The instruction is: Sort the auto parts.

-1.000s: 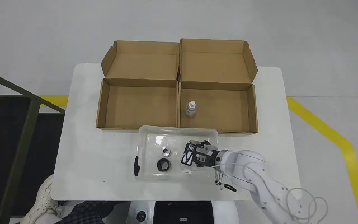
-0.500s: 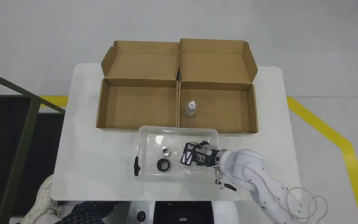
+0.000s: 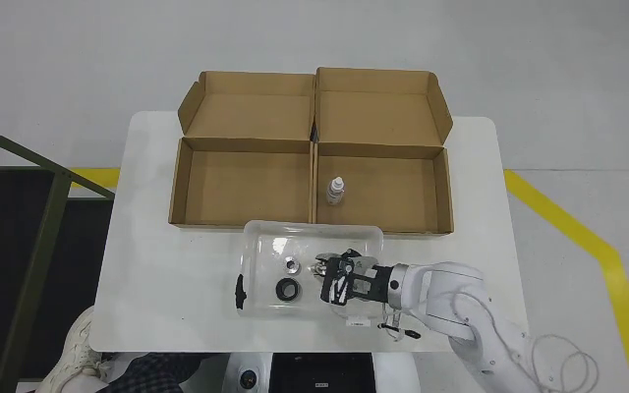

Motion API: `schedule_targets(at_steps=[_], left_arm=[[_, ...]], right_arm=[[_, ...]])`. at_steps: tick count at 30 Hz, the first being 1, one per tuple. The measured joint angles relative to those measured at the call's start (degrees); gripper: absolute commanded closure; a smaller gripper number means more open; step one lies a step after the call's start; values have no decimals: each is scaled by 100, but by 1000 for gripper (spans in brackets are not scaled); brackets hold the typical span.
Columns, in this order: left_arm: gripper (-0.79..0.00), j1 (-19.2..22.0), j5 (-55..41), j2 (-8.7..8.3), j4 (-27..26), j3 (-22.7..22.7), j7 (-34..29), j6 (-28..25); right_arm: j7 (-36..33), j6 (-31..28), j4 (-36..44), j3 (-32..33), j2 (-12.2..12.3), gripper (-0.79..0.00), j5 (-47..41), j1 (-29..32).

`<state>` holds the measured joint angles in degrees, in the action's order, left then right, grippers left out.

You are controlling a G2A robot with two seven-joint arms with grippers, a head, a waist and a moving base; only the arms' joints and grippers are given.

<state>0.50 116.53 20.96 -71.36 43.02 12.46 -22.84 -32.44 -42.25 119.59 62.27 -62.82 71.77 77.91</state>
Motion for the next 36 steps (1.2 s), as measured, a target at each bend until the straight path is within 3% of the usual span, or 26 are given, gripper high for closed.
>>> schedule_targets(at_steps=[6, 21, 36], left_arm=[[-785, 0, 0, 0, 0, 0, 0, 0], [-785, 0, 0, 0, 0, 0, 0, 0], [-785, 0, 0, 0, 0, 0, 0, 0]], right_arm=[[936, -249, 9, 278, 37, 0, -359, 86], [2917, -194, -134, 923, 43, 0, -1192, 53], [3643, -313, -230, 1532, 76, 0, -1715, 181]])
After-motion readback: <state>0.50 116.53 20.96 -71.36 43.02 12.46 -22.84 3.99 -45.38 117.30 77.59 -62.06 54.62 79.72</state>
